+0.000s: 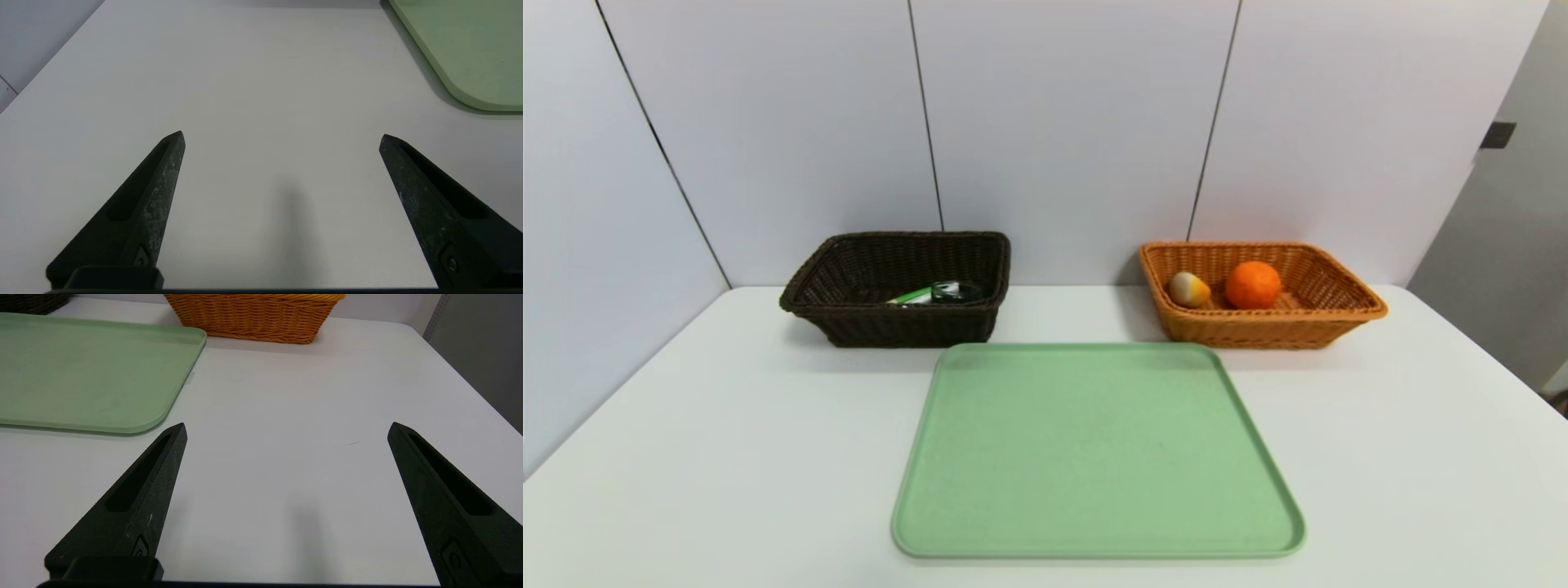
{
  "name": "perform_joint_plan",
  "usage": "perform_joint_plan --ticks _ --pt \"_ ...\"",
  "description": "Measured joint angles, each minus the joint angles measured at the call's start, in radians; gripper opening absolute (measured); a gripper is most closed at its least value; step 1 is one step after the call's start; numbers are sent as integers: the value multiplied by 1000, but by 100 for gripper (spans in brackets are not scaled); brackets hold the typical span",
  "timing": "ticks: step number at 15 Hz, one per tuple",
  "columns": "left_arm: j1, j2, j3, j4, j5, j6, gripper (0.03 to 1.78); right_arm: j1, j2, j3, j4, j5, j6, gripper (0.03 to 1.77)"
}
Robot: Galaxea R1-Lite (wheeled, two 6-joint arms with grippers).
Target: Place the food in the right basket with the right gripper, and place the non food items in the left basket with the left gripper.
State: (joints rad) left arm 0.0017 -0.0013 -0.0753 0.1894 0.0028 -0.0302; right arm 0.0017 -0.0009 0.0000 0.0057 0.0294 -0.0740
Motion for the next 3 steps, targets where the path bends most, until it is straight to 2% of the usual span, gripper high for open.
perform_joint_plan --ticks 3 --pt "0 0 0 0 0 0 169 1 0 0 5 1 -5 170"
